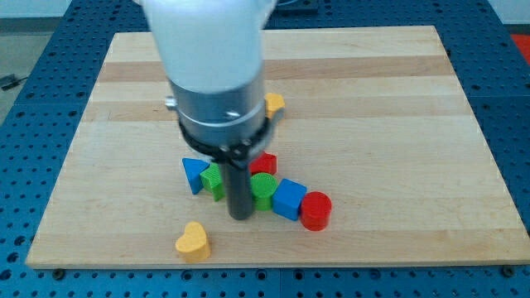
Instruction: Move the yellow heart to the left of blue triangle
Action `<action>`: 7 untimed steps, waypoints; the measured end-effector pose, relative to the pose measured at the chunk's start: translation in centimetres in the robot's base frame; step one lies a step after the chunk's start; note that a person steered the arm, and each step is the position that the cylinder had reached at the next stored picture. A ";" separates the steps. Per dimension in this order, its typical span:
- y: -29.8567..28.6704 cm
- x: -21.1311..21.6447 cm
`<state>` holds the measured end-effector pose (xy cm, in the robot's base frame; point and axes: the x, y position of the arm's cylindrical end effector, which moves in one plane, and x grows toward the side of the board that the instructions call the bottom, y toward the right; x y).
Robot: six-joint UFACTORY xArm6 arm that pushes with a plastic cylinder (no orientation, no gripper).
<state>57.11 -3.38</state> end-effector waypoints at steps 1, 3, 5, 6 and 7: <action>1.9 4.3; 0.8 4.8; -3.4 4.7; -7.8 4.8; -11.9 4.3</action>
<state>61.46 -15.30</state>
